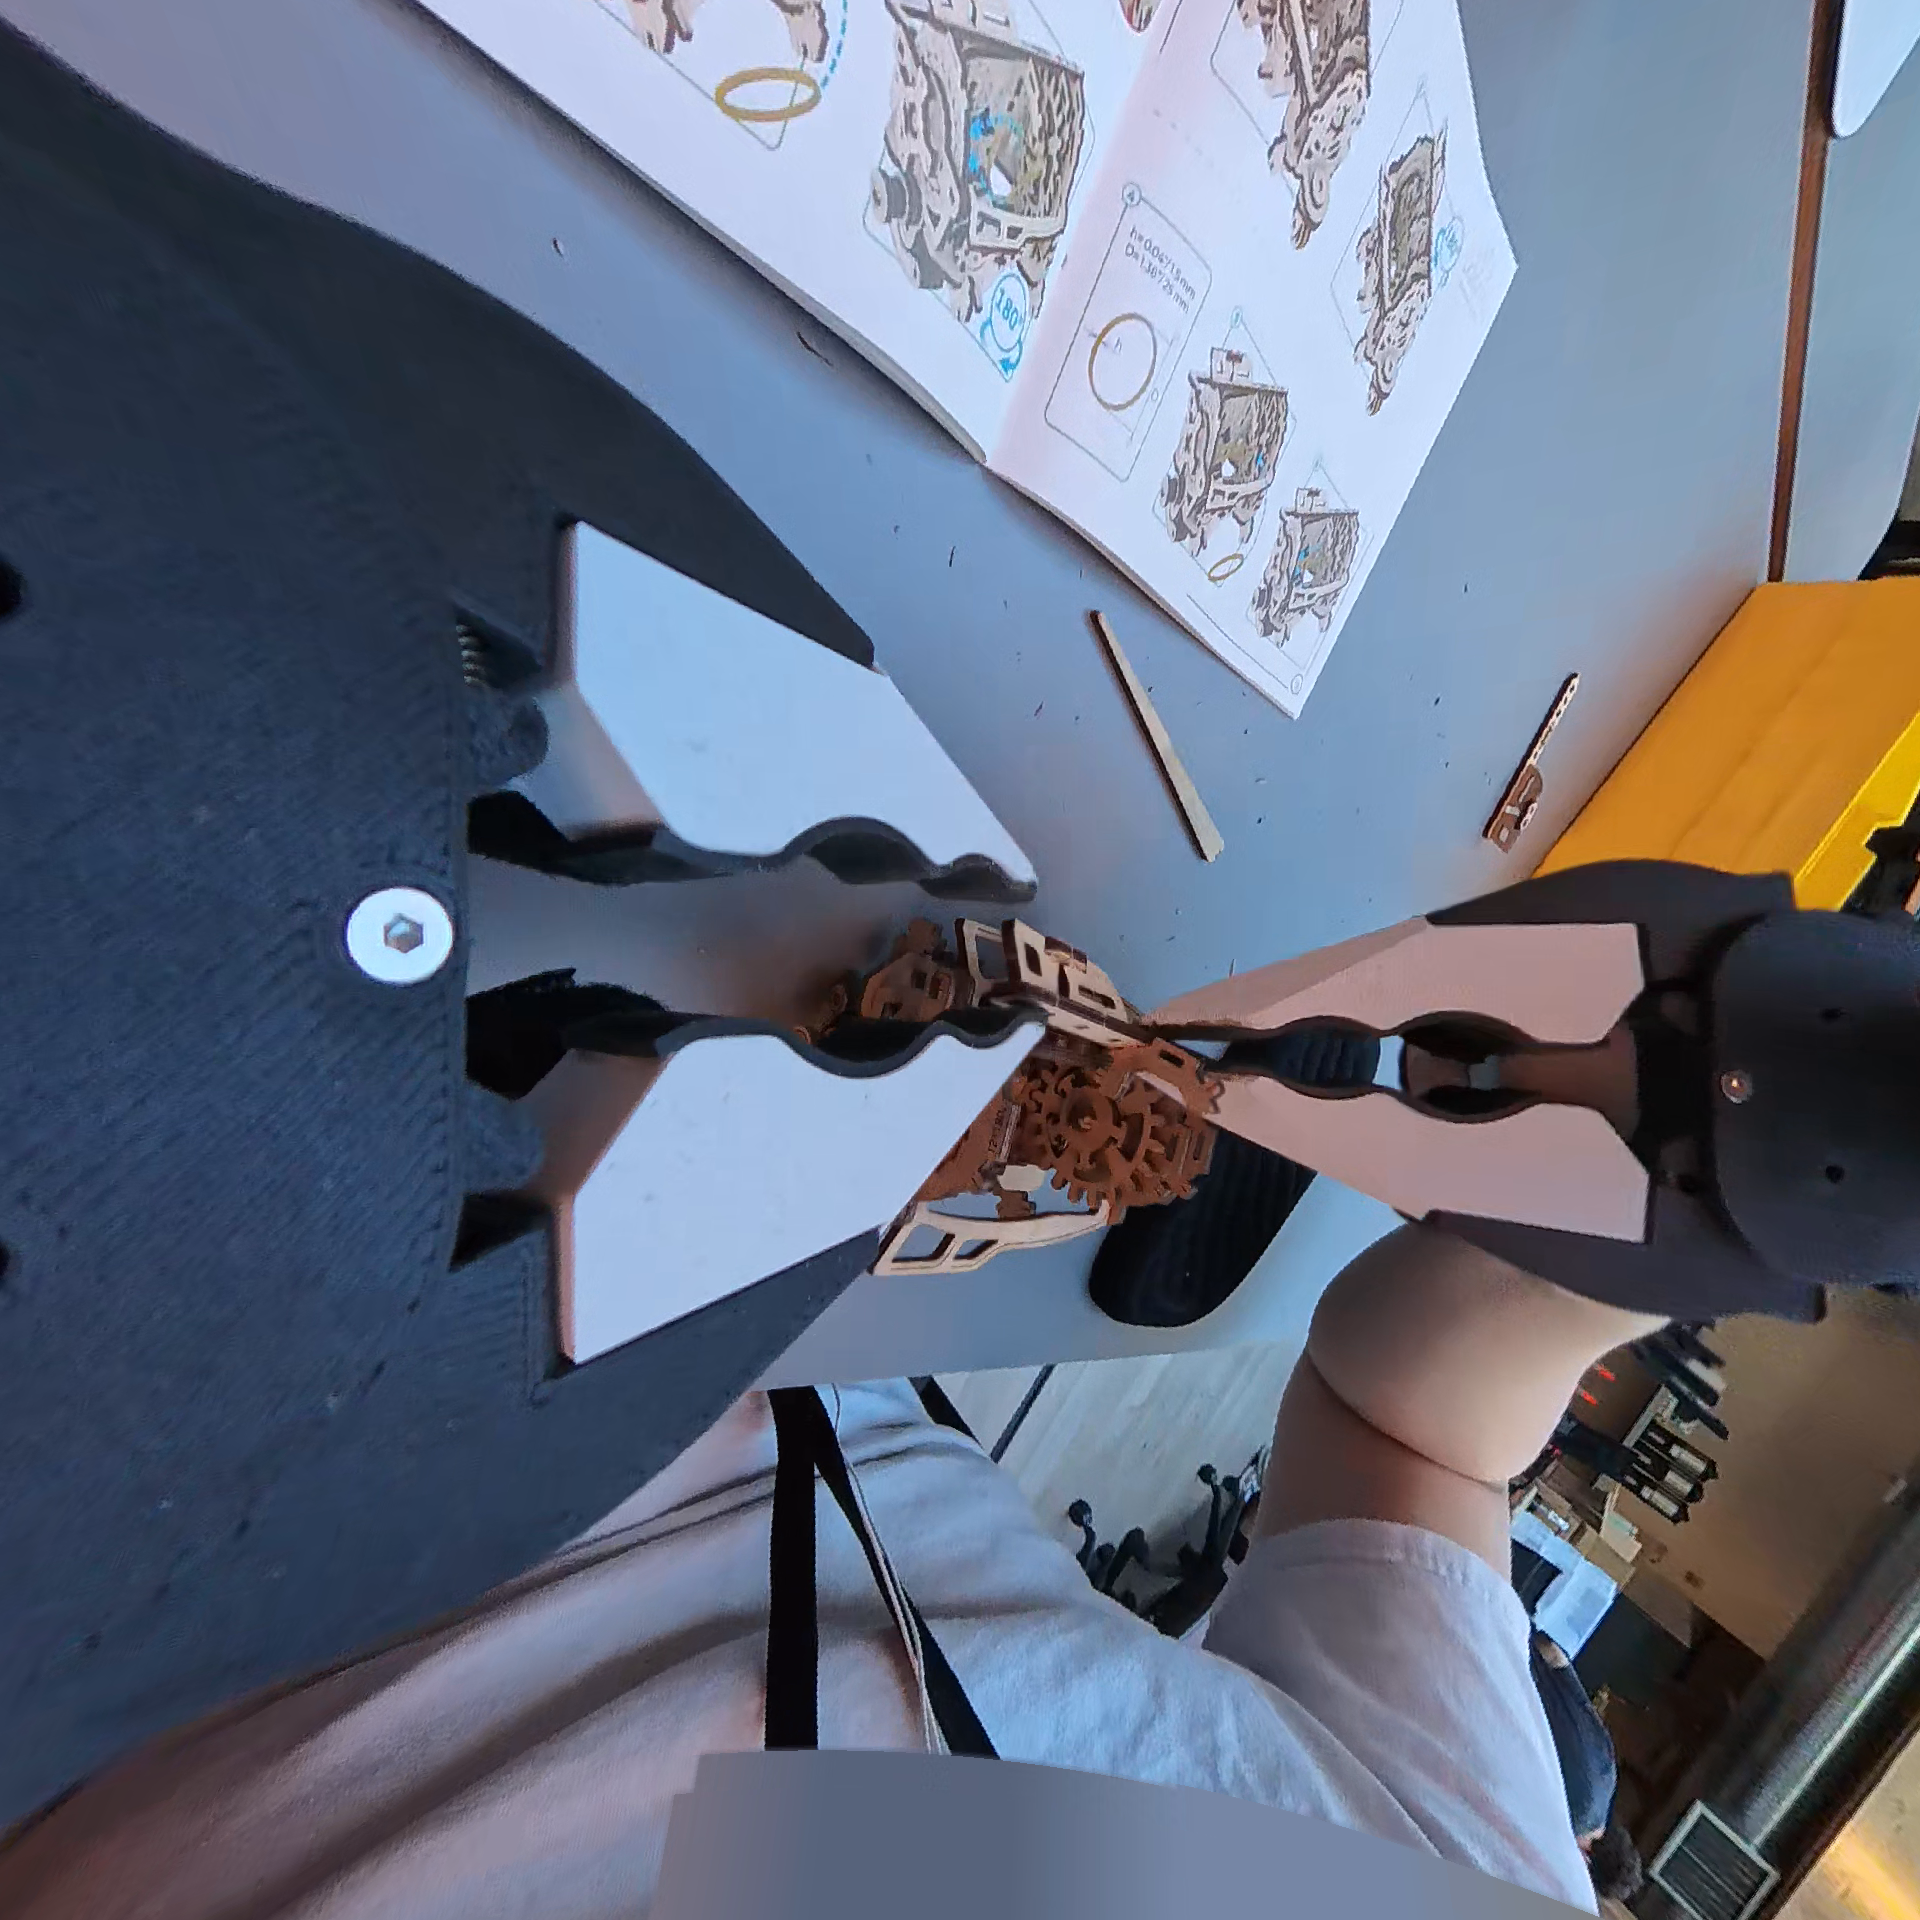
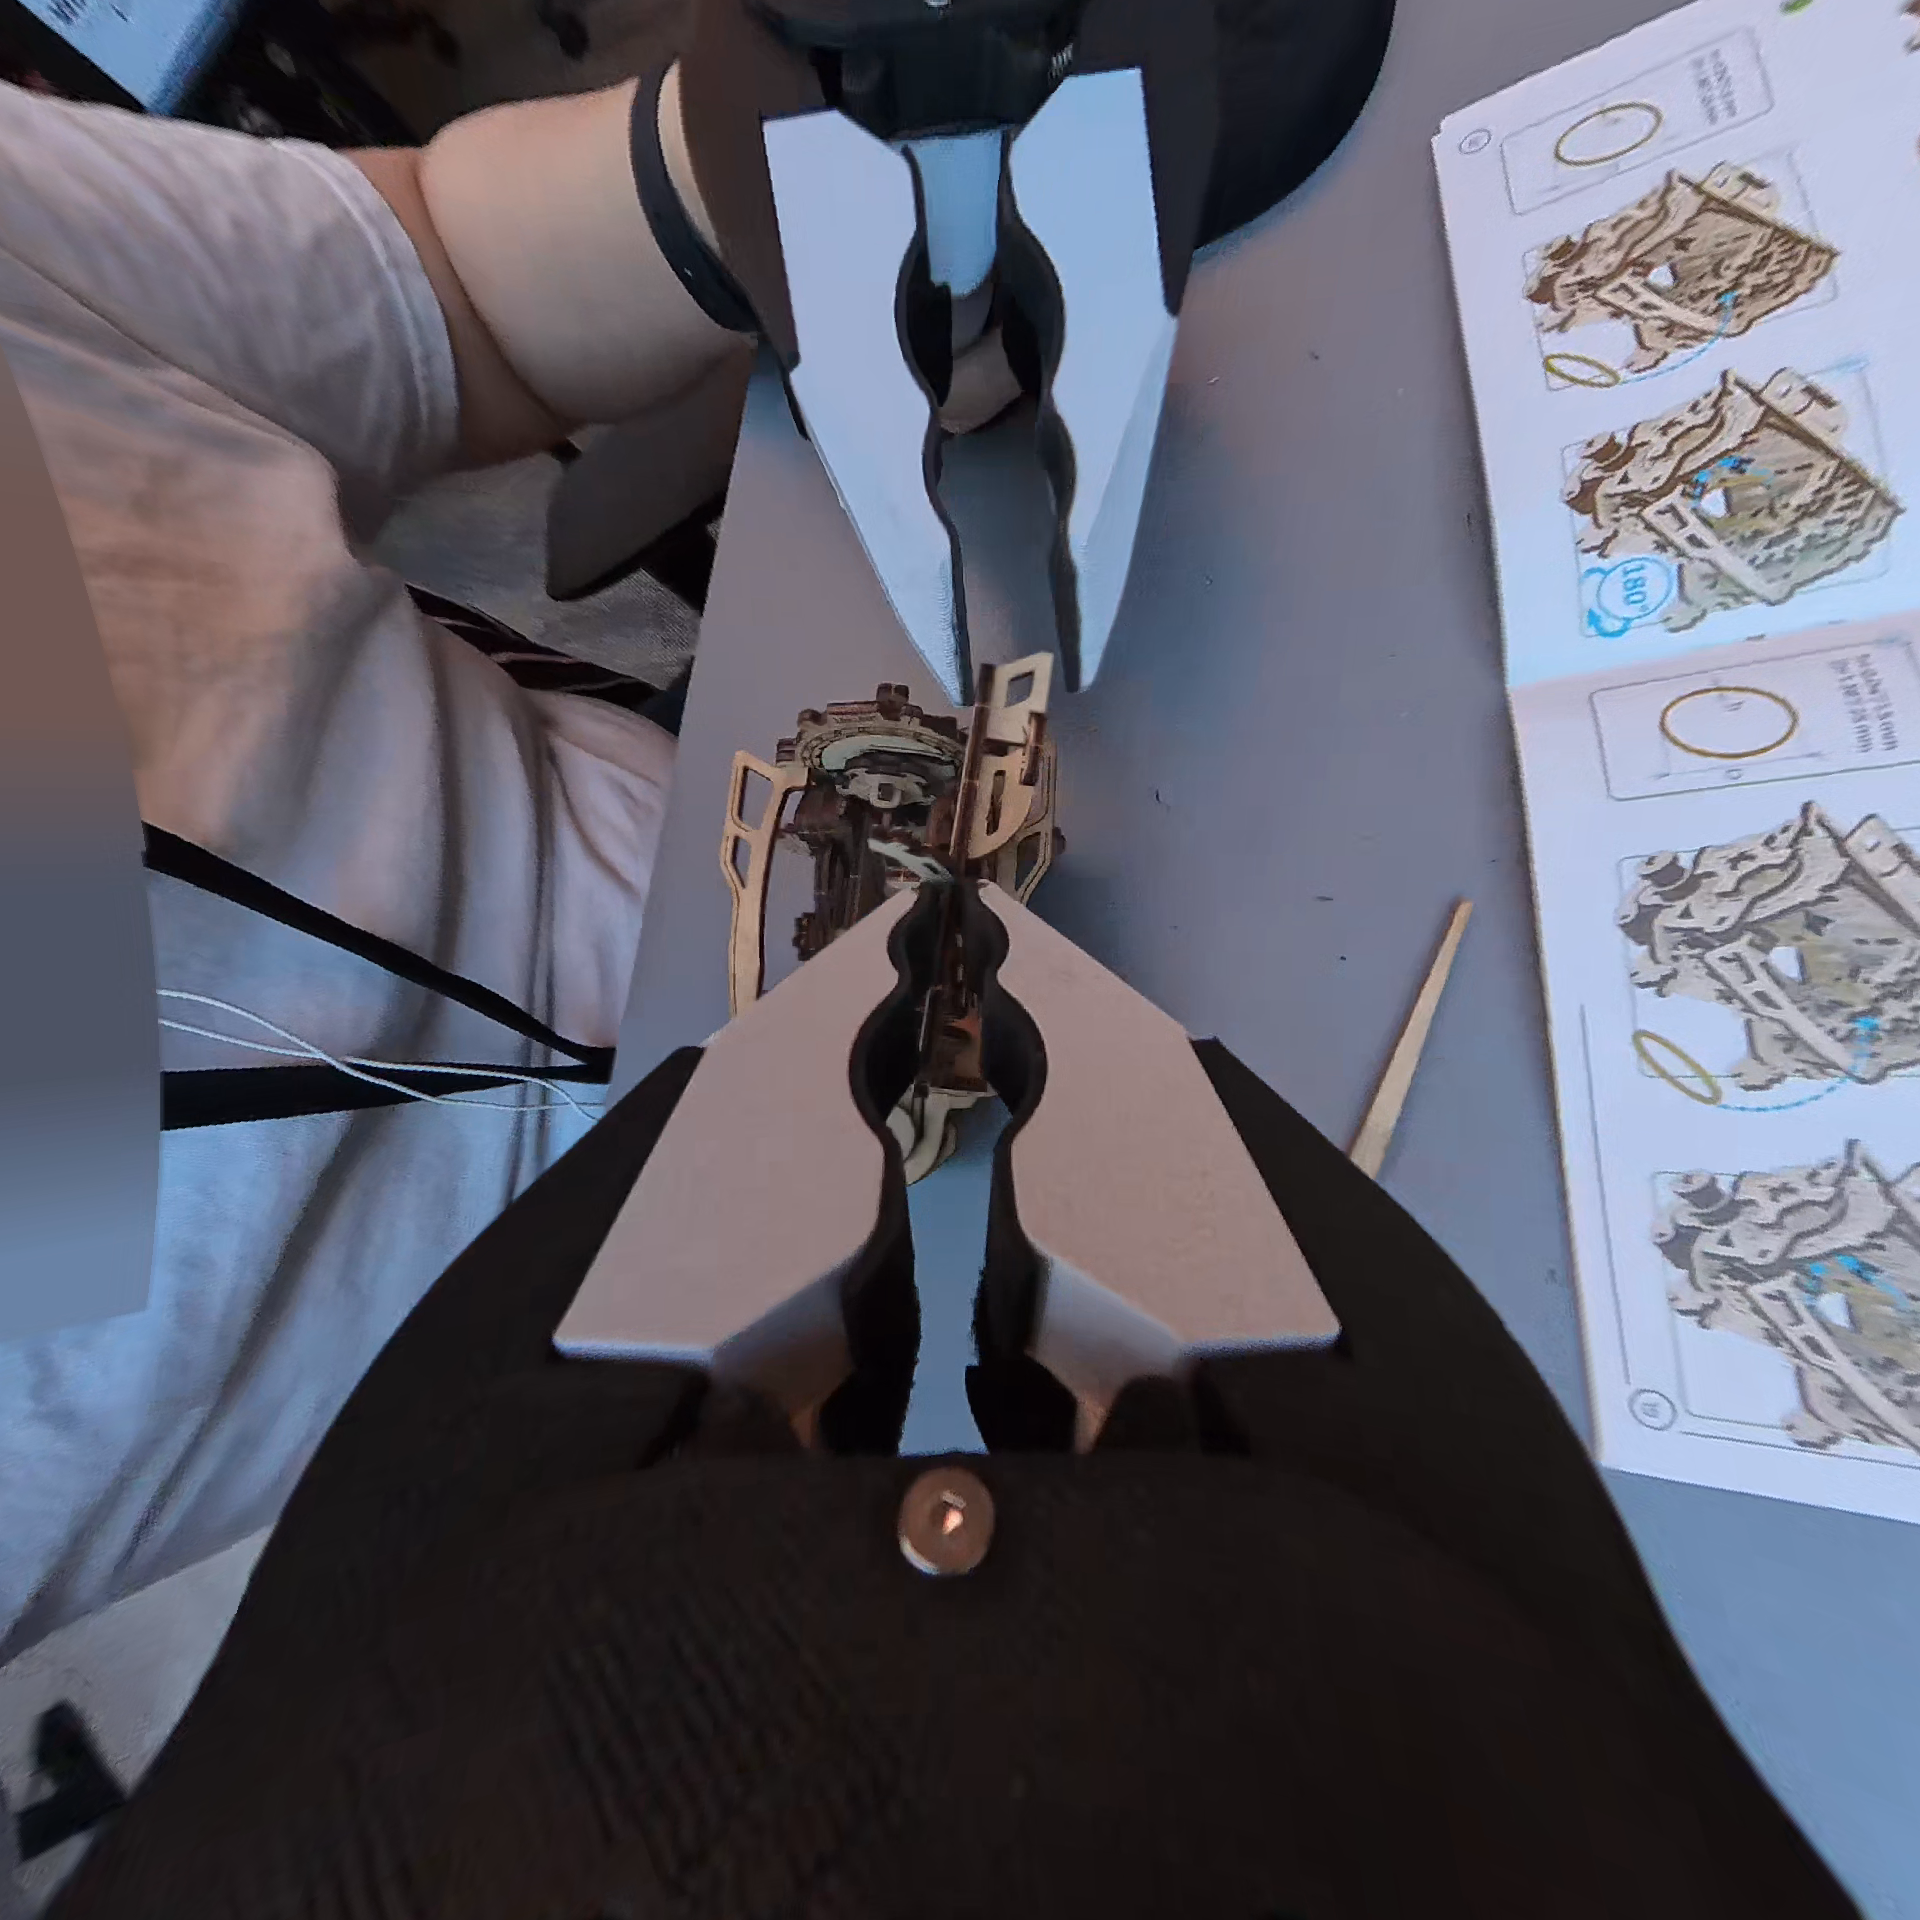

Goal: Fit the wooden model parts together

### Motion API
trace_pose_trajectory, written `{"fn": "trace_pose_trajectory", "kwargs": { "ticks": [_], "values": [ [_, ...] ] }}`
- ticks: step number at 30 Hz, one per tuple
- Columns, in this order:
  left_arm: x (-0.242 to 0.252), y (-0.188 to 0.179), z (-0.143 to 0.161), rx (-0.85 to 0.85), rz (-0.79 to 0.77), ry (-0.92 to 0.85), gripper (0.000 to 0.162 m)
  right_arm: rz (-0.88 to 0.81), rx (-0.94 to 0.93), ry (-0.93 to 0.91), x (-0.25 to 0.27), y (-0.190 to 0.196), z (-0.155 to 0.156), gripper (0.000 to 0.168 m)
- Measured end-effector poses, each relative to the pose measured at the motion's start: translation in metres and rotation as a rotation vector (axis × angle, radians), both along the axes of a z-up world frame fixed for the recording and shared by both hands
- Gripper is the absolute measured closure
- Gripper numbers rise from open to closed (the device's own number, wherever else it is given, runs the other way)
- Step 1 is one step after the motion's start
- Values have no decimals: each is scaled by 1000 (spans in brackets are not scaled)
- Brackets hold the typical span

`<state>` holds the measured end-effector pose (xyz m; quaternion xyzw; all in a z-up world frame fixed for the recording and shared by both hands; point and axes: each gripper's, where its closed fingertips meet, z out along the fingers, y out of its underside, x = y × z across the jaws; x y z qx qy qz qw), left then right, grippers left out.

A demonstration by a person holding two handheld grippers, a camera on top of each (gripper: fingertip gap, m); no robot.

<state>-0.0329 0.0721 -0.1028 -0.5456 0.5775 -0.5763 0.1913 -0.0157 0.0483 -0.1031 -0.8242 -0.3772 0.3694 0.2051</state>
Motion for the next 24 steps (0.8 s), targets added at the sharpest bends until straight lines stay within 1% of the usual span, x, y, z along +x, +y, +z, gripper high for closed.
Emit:
{"fn": "trace_pose_trajectory", "kwargs": {
  "ticks": [1,3,6,8,9,11,13,15,16,20,24],
  "values": [
    [-1,-2,1,-18,-13,1,148,-4,-37,38,0,-1,1,166],
    [0,-1,3,-39,-10,3,148,-17,-93,91,0,0,2,166],
    [0,2,8,-25,1,-19,148,-6,-54,109,1,3,5,166],
    [0,0,14,-27,-5,-36,145,31,60,79,-1,2,11,166],
    [0,-2,17,-36,-11,-43,139,51,142,50,-2,0,15,167],
    [-3,-7,26,-49,-31,-68,136,79,331,-61,-3,-3,19,167],
    [-6,-8,32,-40,-29,-88,133,69,530,-197,-1,-3,21,166],
    [-7,-9,35,-26,-32,-94,132,55,663,-327,3,-2,19,166],
    [-7,-10,37,-24,-37,-93,132,57,704,-360,3,-4,18,166],
    [-1,-16,36,-14,-71,-49,130,65,802,-386,-5,-10,22,167],
    [0,-26,31,-1,-133,14,135,66,892,-461,-7,-13,26,167]
  ]
}}
